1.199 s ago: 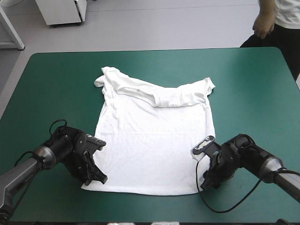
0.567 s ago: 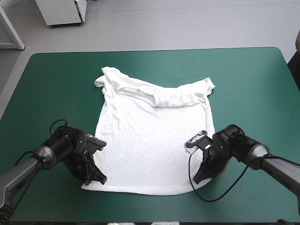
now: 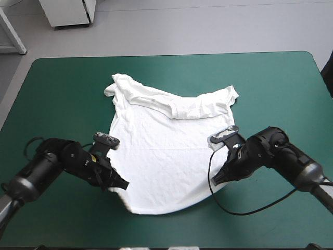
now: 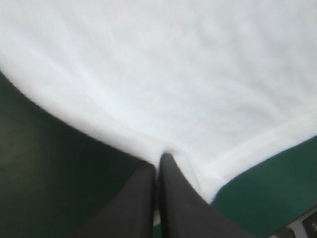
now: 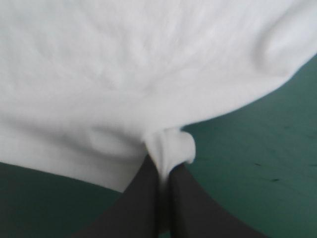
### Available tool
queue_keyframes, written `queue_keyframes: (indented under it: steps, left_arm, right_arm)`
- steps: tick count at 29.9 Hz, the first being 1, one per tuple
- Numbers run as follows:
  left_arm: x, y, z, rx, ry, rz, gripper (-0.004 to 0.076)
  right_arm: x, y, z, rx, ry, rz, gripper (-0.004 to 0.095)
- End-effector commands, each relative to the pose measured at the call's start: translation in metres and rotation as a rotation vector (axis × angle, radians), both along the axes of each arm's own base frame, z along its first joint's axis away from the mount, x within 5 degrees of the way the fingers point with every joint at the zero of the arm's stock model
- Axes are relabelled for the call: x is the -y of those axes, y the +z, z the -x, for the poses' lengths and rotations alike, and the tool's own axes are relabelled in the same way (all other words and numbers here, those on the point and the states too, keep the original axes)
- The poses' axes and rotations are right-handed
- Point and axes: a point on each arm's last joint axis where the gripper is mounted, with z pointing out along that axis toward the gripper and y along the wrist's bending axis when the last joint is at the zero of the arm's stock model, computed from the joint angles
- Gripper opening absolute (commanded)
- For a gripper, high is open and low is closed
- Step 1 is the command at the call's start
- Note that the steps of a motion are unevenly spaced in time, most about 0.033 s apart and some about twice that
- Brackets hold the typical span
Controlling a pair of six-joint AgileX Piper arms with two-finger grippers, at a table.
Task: Fold the cloth
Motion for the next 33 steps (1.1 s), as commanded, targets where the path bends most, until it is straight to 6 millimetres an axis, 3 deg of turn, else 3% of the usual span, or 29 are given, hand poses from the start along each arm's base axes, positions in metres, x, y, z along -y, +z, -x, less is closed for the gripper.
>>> queue_keyframes:
  steps: [1,8,14,25,33]
  left_arm:
    - [-0.002,0.075,0.016,0.179,-0.017,0.116,-0.001]
    - [-0.014,0.179,0.045,0.448,-0.044,0.2,-0.001]
    - [-0.022,0.238,0.065,0.654,-0.046,0.278,-0.001]
    - [-0.037,0.316,0.099,1.042,-0.03,0.421,-0.001]
    - [-0.041,0.362,0.103,1.306,-0.017,0.506,-0.001]
  right_arm:
    - [0.012,0.067,0.01,0.165,-0.035,-0.05,-0.0013]
    - [0.032,0.166,0.037,0.408,-0.08,-0.185,-0.0013]
    - [0.047,0.232,0.059,0.615,-0.098,-0.323,-0.0013]
    - [0.077,0.299,0.09,0.914,-0.165,-0.406,-0.0013]
    - [0.09,0.336,0.11,1.14,-0.179,-0.543,-0.0013]
